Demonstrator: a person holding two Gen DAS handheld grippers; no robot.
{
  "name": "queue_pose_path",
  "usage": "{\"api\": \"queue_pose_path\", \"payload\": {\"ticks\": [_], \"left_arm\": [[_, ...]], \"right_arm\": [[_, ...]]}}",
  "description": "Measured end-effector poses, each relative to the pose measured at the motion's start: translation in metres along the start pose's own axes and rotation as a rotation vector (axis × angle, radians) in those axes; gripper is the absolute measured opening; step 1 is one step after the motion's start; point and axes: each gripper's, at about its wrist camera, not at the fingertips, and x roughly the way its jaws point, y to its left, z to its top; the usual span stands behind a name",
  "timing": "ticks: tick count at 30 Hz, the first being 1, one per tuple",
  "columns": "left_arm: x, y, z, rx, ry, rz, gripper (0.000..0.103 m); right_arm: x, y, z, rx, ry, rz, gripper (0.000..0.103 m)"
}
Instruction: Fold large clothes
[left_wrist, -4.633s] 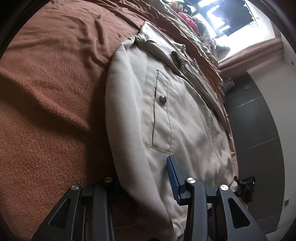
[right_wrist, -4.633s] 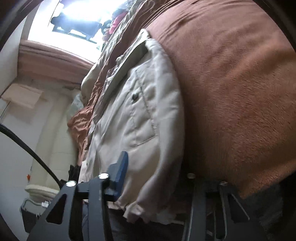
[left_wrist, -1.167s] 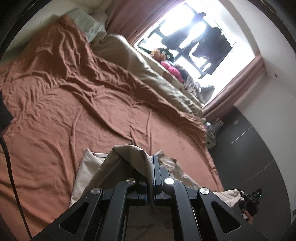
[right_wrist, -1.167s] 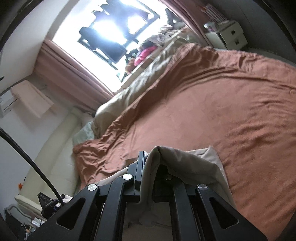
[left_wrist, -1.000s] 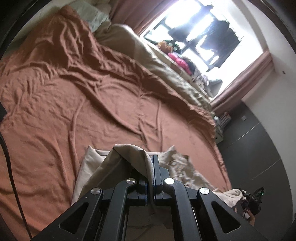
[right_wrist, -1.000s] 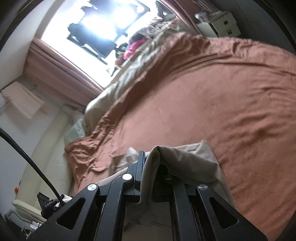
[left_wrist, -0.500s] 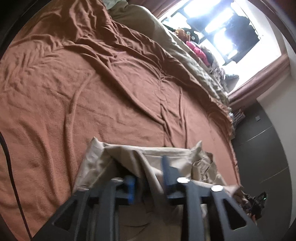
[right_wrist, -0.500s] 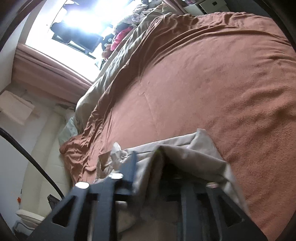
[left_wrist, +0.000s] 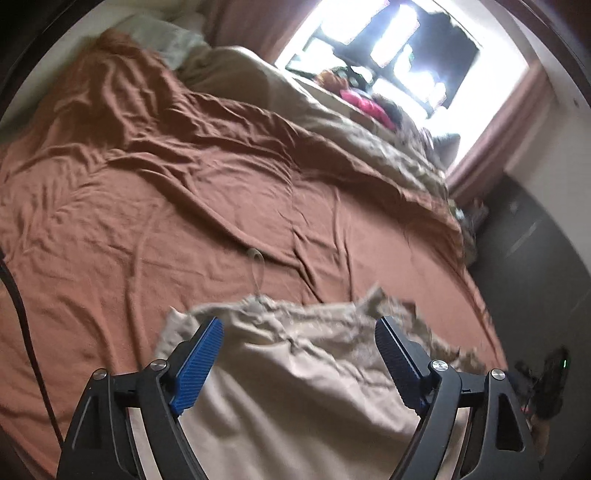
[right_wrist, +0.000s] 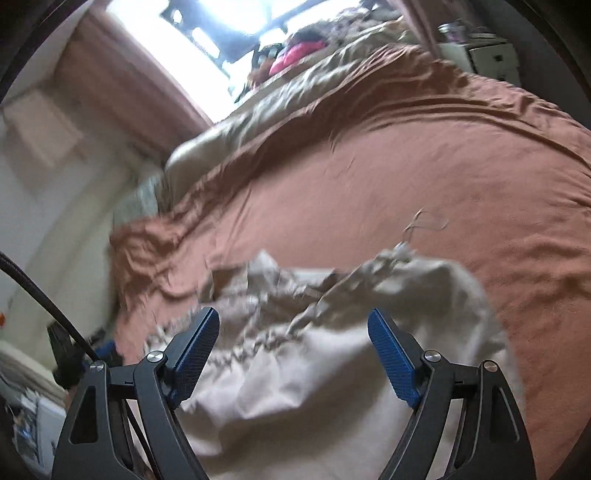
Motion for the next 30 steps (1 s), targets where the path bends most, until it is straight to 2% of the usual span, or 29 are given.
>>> {"api": "queue_pose_path", "payload": {"ticks": [3,6,8,10,14,16,20,21,23,24,25,27,30], "left_arm": [[0.019,-0.017,-0.009,0.065,0.069,-0.001,0.082],[0.041,-0.034,-0.018,0.134,0.145,0.029,0.073],[0.055,-0.042,-0.022,0.165,0.175,0.033,0.072],[0.07,-0.045,-0.026,0.185,0.206,0.045,0.072],[0.101,-0.045,-0.037,0.21,0.278,0.075,0.07],[0.116,-0.045,-0.045,0.237,0.316,0.092,0.064],[0.137,-0.047,-0.06,0.312,0.361,0.135,0.063],[0.142,-0.047,-0.064,0.336,0.37,0.148,0.058],[0.145,-0.05,-0.067,0.373,0.365,0.165,0.041],[0.146,-0.051,-0.068,0.384,0.366,0.168,0.024],[0.146,-0.053,-0.067,0.385,0.375,0.162,0.015],[0.144,-0.059,-0.065,0.403,0.374,0.175,0.005],[0.131,-0.068,-0.058,0.419,0.323,0.169,0.003]], "right_arm": [[0.017,0.023,0.007,-0.063,0.062,-0.037,0.077],[0.041,0.045,0.009,-0.131,0.136,-0.063,0.065],[0.059,0.052,0.012,-0.164,0.184,-0.083,0.056],[0.075,0.059,0.012,-0.194,0.221,-0.104,0.053],[0.1,0.066,0.014,-0.221,0.254,-0.15,0.041],[0.11,0.065,0.013,-0.21,0.262,-0.149,0.04],[0.132,0.067,0.001,-0.268,0.31,-0.189,0.038],[0.136,0.068,-0.002,-0.29,0.318,-0.209,0.036],[0.137,0.07,-0.002,-0.325,0.309,-0.239,0.024],[0.136,0.07,-0.002,-0.33,0.308,-0.237,0.02],[0.135,0.071,-0.001,-0.329,0.309,-0.216,0.005],[0.131,0.075,0.001,-0.334,0.287,-0.216,0.004],[0.12,0.079,0.005,-0.335,0.239,-0.203,0.003]]}}
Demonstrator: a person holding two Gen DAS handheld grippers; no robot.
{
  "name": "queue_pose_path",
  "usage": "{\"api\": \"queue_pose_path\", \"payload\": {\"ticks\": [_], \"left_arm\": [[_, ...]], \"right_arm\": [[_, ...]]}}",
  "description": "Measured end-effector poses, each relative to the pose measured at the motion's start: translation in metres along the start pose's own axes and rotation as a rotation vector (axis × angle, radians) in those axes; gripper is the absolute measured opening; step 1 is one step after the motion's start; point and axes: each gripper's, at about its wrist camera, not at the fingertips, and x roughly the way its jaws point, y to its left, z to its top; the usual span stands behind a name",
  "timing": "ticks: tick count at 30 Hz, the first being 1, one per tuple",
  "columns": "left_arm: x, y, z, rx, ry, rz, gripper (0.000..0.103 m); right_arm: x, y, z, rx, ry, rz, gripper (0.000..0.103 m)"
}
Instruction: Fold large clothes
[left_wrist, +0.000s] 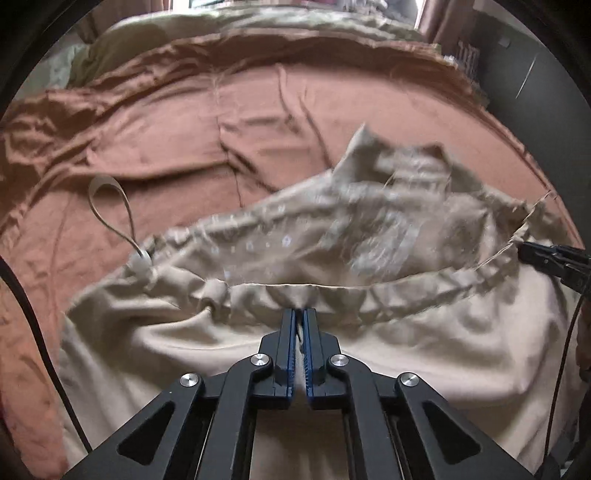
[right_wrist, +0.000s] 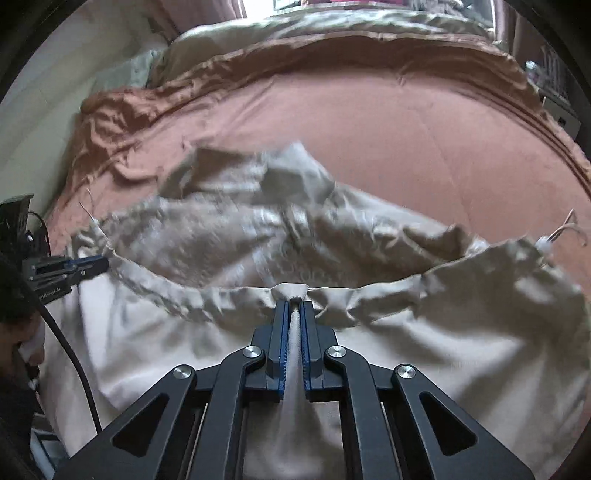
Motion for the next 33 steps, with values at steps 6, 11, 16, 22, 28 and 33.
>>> {"api": "queue_pose_path", "payload": {"ticks": [6,11,16,22,28,33], "left_arm": [[-0.033,0.009,0.019,-0.057,-0.112,-0.033,0.003],[-0.024,0.012,0.03,-0.081,-0.124,-0.032,0.003],[0.009,0.015,0.03,-0.083,-0.085,-0.03,0.003],[0.045,0.018,0.025,-0.089,-0.043,-0.039,0.003],[0.038,0.025,0.029,-0.162,-0.004,-0.08,0.004],[0.003,0.03,0.026,-0.21,-0.034,-0.099,0.016]], "right_arm": [[-0.022,-0.001,0.006,0.026,-0.1,0.003,0.002],[-0.009,0.001,0.008,0.034,-0.104,-0.004,0.002],[0.018,-0.007,0.004,0.052,-0.055,-0.04,0.002],[0.052,-0.012,-0.009,0.07,-0.007,-0.063,0.002],[0.047,-0.017,-0.005,0.08,-0.01,-0.022,0.003],[0.008,-0.014,0.005,0.091,-0.029,-0.014,0.004]]}}
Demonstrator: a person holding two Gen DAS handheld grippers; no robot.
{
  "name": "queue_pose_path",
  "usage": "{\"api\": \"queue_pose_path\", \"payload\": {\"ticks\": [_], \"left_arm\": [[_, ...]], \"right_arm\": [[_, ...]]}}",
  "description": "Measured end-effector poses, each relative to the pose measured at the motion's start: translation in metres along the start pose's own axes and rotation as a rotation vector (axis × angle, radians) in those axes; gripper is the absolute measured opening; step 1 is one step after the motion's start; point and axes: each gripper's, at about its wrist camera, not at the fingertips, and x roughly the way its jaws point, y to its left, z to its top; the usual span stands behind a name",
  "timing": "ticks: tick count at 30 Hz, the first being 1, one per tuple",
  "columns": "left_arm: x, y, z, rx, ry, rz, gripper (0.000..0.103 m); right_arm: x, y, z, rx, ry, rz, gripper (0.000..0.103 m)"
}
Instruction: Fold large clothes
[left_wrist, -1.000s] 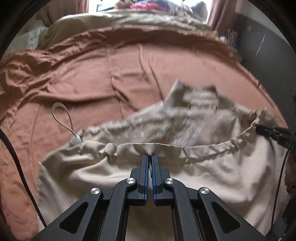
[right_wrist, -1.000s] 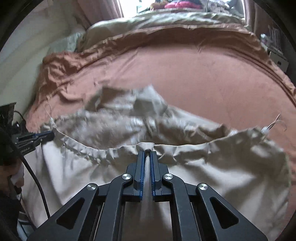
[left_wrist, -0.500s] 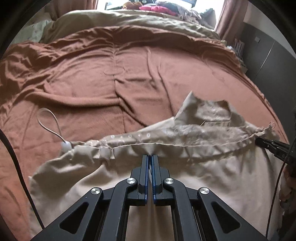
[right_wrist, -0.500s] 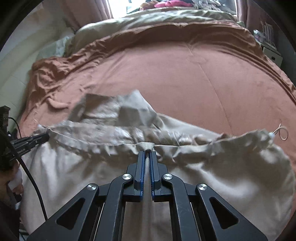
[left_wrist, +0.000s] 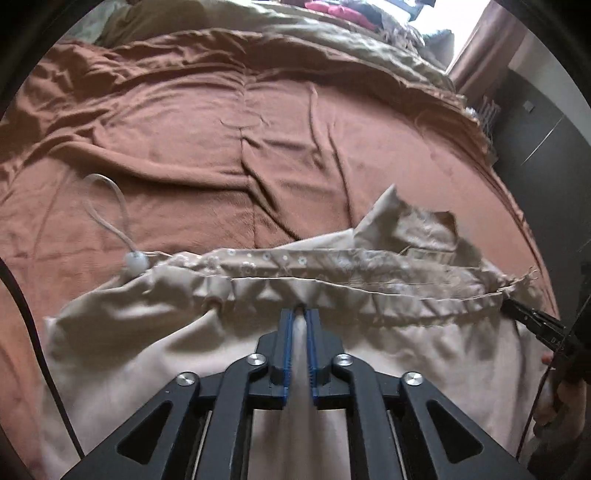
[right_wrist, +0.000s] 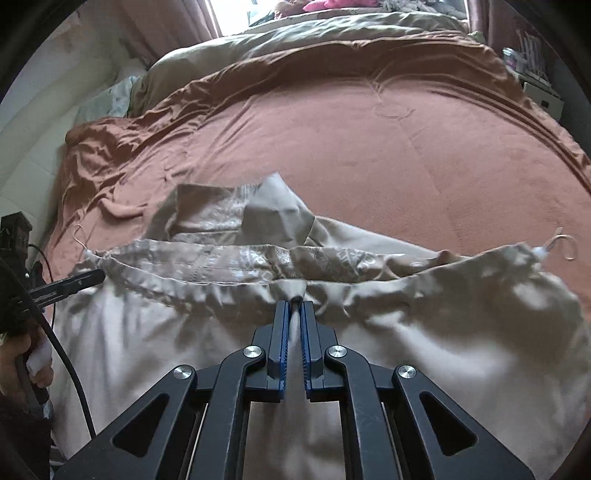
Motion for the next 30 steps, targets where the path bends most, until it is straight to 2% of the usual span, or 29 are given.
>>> {"api": "queue_pose_path", "payload": {"ticks": [1,2,3,4,5,7,12,18,22,24,30], "left_arm": [[-0.01,-0.002,-0.001,0.003,-0.008,-0.002,0.028],[-0.02,-0.004,-0.003,0.008,-0.022,-0.012,0.037],[-0.032,-0.006,-0.005,0.015,-0.042,-0.022,0.056],[-0.046,-0.008,-0.008,0.028,-0.072,-0.027,0.069],[-0.056,-0.009,-0.009,0.035,-0.092,-0.027,0.073],[-0.08,-0.011,-0.014,0.043,-0.131,-0.03,0.075],[-0.117,-0.007,-0.036,0.017,-0.163,-0.026,0.075],[-0.161,-0.003,-0.078,0.042,-0.236,-0.001,0.075],[-0.186,0.007,-0.105,-0.002,-0.258,-0.05,0.075],[-0.197,0.01,-0.114,-0.008,-0.271,-0.06,0.075],[-0.236,0.022,-0.146,-0.036,-0.335,-0.045,0.075]], "right_arm": [[-0.007,0.001,-0.001,0.0,-0.014,0.012,0.007],[-0.015,0.002,-0.002,0.0,-0.029,0.022,0.019],[-0.023,0.003,-0.005,0.001,-0.039,0.025,0.034],[-0.029,0.002,-0.007,0.002,-0.045,0.027,0.078],[-0.037,0.002,-0.011,0.006,-0.056,0.032,0.097],[-0.049,0.003,-0.019,0.012,-0.066,0.04,0.097],[-0.084,0.008,-0.038,0.026,-0.092,0.067,0.097],[-0.117,0.033,-0.069,-0.013,-0.113,0.097,0.097],[-0.137,0.057,-0.087,-0.058,-0.13,0.029,0.097],[-0.146,0.068,-0.095,-0.066,-0.136,0.038,0.097],[-0.173,0.103,-0.114,-0.125,-0.155,0.009,0.097]]}}
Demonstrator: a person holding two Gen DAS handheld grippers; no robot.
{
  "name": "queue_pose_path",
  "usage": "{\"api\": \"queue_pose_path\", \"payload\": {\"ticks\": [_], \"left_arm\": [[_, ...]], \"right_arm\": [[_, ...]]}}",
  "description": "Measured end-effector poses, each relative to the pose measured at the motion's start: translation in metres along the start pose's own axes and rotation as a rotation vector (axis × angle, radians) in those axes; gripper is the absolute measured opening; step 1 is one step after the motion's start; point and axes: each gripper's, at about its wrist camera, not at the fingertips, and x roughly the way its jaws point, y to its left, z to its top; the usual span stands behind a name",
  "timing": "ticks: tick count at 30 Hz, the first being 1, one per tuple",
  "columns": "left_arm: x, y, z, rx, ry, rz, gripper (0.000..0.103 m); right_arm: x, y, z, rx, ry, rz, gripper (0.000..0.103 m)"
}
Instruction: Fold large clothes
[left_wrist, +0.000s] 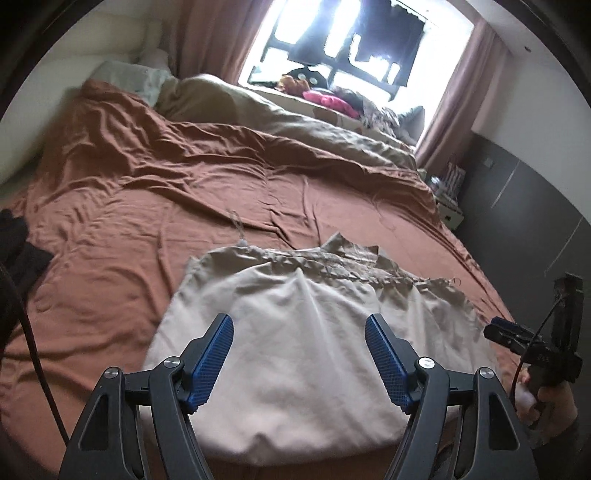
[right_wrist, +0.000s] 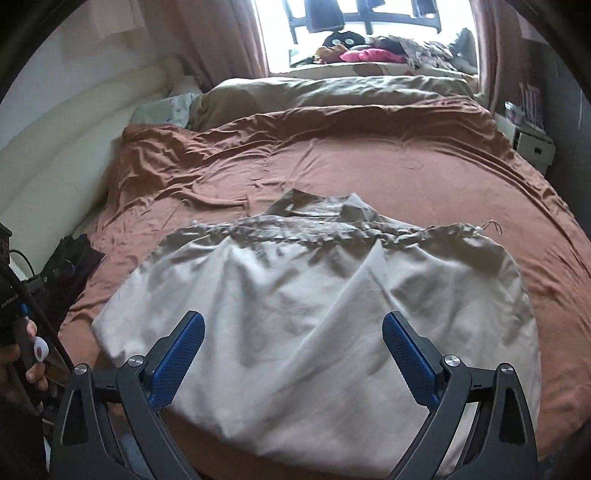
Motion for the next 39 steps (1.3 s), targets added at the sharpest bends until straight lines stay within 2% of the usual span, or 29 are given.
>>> {"api": "queue_pose_path", "payload": {"ticks": [4,7,12,18,22,24,26,32,35,39], "left_arm": [[-0.02,0.014,-0.01,-0.029,0.008,0.024,0.075],[-0.031,0.028,-0.02,-0.067,0.02,0.014,0.075],[-0.044,0.046,-0.04,-0.096,0.028,0.03,0.075],[-0.048,0.065,-0.063,-0.128,0.05,0.051,0.075],[-0.043,0.075,-0.076,-0.147,0.076,0.048,0.075],[-0.039,0.078,-0.081,-0.144,0.089,0.06,0.075],[-0.032,0.083,-0.086,-0.149,0.105,0.072,0.075],[-0.007,0.096,-0.096,-0.179,0.155,0.08,0.075],[0.005,0.101,-0.101,-0.197,0.185,0.084,0.075],[0.02,0.113,-0.106,-0.232,0.218,0.084,0.075]], "right_arm": [[-0.014,0.025,-0.011,-0.037,-0.007,-0.002,0.097],[-0.021,0.036,-0.019,-0.025,-0.019,0.019,0.097],[-0.024,0.05,-0.03,-0.049,-0.035,-0.008,0.097],[-0.014,0.052,-0.043,0.025,0.005,0.036,0.097],[0.004,0.051,-0.049,0.04,0.061,0.045,0.097],[0.013,0.052,-0.051,0.031,0.084,0.041,0.092],[0.027,0.053,-0.053,0.034,0.124,0.046,0.075],[0.068,0.043,-0.059,0.08,0.234,0.06,0.049],[0.091,0.033,-0.066,0.117,0.292,0.058,0.041],[0.111,0.023,-0.065,0.154,0.307,0.062,0.038]]}}
